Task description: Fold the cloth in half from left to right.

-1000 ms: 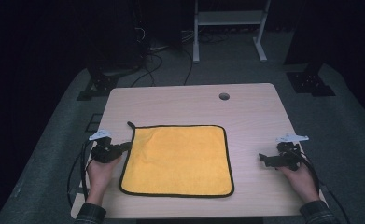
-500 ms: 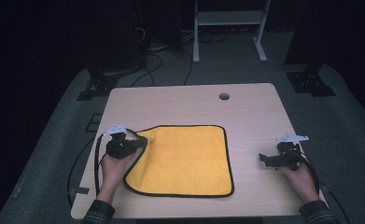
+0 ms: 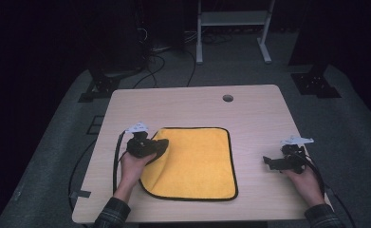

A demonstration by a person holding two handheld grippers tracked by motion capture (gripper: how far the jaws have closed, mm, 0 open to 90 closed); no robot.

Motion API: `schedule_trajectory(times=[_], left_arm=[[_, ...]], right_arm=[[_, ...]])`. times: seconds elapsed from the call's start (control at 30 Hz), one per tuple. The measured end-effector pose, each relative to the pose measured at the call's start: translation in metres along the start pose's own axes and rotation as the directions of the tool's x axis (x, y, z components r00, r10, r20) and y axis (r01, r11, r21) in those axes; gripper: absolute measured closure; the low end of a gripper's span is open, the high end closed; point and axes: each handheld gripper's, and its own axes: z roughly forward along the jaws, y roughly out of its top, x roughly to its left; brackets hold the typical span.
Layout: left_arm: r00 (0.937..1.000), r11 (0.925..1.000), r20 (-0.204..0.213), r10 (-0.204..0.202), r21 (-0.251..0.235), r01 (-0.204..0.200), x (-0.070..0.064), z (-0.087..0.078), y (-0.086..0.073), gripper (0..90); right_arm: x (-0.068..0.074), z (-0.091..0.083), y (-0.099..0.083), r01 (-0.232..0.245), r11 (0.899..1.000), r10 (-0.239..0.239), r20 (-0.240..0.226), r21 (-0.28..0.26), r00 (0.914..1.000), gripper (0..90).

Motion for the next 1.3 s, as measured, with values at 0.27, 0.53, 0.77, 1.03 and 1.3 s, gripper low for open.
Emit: schedule_trajectory(times=[0.27, 0.53, 0.77, 1.03, 1.3], left_arm=[[0.9982, 0.9992, 0.052, 0.031, 0.023, -0.033, -0.015, 0.027, 0.009, 86.9], [0.9930, 0.9969, 0.101, 0.061, 0.044, -0.066, -0.030, 0.050, 0.016, 86.9], [0.9867, 0.9947, 0.145, 0.075, 0.059, -0.084, -0.041, 0.069, 0.021, 86.9], [0.9773, 0.9917, 0.189, 0.095, 0.068, -0.110, -0.054, 0.090, 0.028, 86.9], [0.9694, 0.9896, 0.223, 0.104, 0.074, -0.123, -0.064, 0.109, 0.034, 86.9]], right_arm=[[0.000, 0.000, 0.000, 0.001, 1.000, -0.001, 0.000, 0.000, 1.0000, 0.5], [0.000, 0.000, 0.000, 0.001, 1.000, -0.001, 0.000, 0.000, 1.0000, 0.5], [0.000, 0.000, 0.000, 0.001, 1.000, -0.001, 0.000, 0.000, 1.0000, 0.5], [0.000, 0.000, 0.000, 0.001, 1.000, -0.001, 0.000, 0.000, 1.0000, 0.5], [0.000, 0.000, 0.000, 0.001, 1.000, -0.001, 0.000, 0.000, 1.0000, 0.5]])
